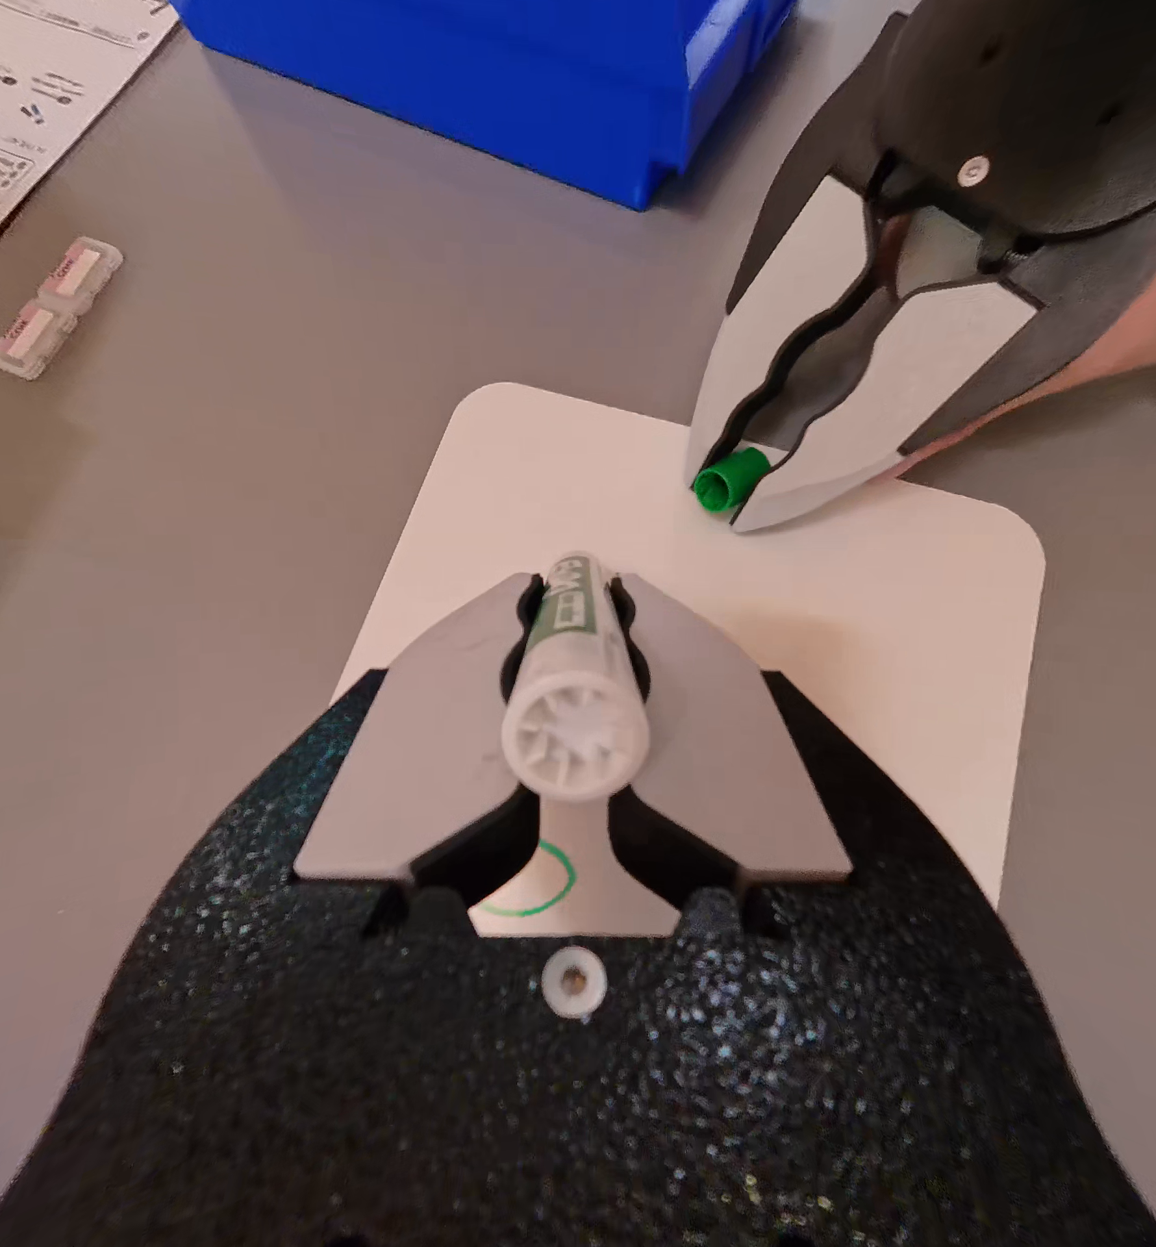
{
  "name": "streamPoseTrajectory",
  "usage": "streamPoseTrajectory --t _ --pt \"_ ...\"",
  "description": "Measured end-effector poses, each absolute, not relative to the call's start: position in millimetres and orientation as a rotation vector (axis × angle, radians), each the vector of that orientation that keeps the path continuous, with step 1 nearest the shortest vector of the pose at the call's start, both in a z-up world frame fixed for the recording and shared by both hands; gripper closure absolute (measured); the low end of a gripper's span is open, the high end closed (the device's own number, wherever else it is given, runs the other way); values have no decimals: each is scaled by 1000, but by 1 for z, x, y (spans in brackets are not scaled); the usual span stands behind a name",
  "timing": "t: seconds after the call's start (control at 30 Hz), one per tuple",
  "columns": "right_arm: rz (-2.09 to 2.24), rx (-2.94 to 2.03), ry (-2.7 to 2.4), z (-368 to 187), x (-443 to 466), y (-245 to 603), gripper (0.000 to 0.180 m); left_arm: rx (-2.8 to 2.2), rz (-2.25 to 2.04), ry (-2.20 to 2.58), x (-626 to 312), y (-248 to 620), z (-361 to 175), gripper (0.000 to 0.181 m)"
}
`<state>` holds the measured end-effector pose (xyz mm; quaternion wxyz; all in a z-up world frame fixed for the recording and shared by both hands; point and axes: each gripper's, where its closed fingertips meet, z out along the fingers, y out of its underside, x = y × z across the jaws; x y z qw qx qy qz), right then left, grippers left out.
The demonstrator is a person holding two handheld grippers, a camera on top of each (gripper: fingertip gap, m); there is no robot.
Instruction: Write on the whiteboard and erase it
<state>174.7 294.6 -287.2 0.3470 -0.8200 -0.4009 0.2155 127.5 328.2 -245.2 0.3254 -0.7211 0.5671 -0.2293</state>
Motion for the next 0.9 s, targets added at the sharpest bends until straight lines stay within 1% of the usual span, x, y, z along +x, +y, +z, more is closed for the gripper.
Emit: streamPoseTrajectory --t 0.17,0.6,0.9 --pt "567 -2122 -1055 -287 175 293 161 -1905 -459 1526 129 330 -254 162" --pt "581 -2118 -1066 -287 180 291 161 -1938 -339 1529 135 337 -261 162" --pt "582 -2123 -1055 -287 191 290 161 -1864 -424 1646 162 297 -260 162"
